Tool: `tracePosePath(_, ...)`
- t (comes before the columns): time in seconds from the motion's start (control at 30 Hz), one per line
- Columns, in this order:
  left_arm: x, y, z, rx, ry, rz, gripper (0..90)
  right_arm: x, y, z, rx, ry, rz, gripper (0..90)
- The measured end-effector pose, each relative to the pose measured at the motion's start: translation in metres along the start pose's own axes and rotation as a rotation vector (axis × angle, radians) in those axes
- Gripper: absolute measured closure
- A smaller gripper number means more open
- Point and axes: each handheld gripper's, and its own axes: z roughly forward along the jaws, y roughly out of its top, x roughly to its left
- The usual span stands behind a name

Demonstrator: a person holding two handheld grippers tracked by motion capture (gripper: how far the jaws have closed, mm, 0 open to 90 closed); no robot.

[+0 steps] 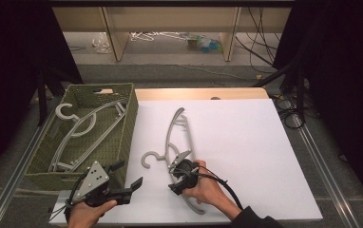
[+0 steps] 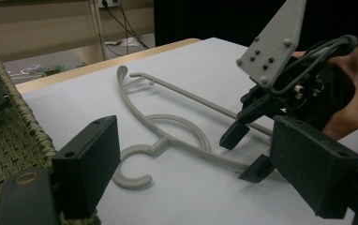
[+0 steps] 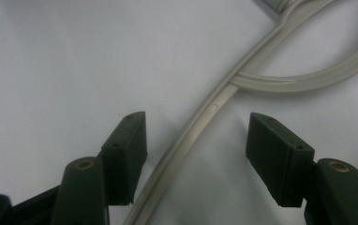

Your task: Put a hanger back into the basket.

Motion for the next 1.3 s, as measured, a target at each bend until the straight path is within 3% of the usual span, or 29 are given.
tracePosePath(0.13, -0.001, -0.001, 0.002, 0.011, -0.009, -0.001, 16.7, 0.004, 0.006, 0.003, 0.047, -0.035, -0.033, 41.7)
tracePosePath(0.37, -0.002, -0.002, 0.003, 0.029, -0.007, 0.010, 17.3, 0.000, 0.013, 0.003, 0.104, -0.011, -0.023, 45.2)
tracePosePath(0.5, -0.001, -0.002, 0.003, 0.019, -0.009, -0.004, 17.5, 0.000, 0.017, 0.004, 0.132, -0.013, -0.054, 47.3)
tracePosePath(0.67, 0.001, -0.002, 0.003, 0.036, -0.007, 0.014, 18.6, -0.003, 0.017, 0.002, 0.132, -0.008, -0.065, 59.8)
tracePosePath(0.7, 0.000, -0.004, 0.004, 0.041, -0.008, -0.001, 19.0, -0.004, 0.017, 0.002, 0.127, -0.004, -0.072, 60.4)
tracePosePath(0.73, 0.000, -0.004, 0.004, 0.051, -0.007, 0.021, 19.0, -0.004, 0.017, 0.002, 0.129, -0.002, -0.054, 61.4)
tracePosePath(0.83, 0.000, -0.003, 0.004, 0.033, -0.015, -0.004, 19.2, -0.007, 0.016, 0.001, 0.130, 0.003, -0.053, 68.7)
tracePosePath(0.87, 0.001, -0.002, 0.003, 0.040, -0.018, 0.017, 19.3, -0.009, 0.016, 0.000, 0.133, 0.009, -0.054, 71.7)
tracePosePath(0.9, 0.000, -0.004, 0.004, 0.034, -0.019, 0.000, 19.3, -0.011, 0.016, -0.001, 0.140, 0.008, -0.062, 75.0)
tracePosePath(0.93, 0.001, -0.004, 0.003, 0.037, -0.023, 0.021, 19.4, -0.012, 0.015, -0.002, 0.142, 0.012, -0.064, 78.2)
tracePosePath(0.97, 0.001, -0.003, 0.003, 0.036, -0.022, 0.015, 19.3, -0.014, 0.015, -0.003, 0.153, 0.017, -0.068, 80.4)
tracePosePath(1.1, 0.002, -0.003, 0.002, 0.039, -0.015, 0.021, 19.4, -0.019, 0.008, -0.011, 0.206, 0.015, -0.129, 82.1)
tracePosePath(1.17, 0.001, -0.003, 0.001, 0.036, -0.013, -0.001, 19.4, -0.022, 0.003, -0.016, 0.233, 0.011, -0.168, 82.1)
tracePosePath(1.3, 0.002, -0.004, 0.001, 0.036, -0.010, 0.006, 19.5, -0.026, -0.012, -0.027, 0.273, 0.028, -0.197, 81.9)
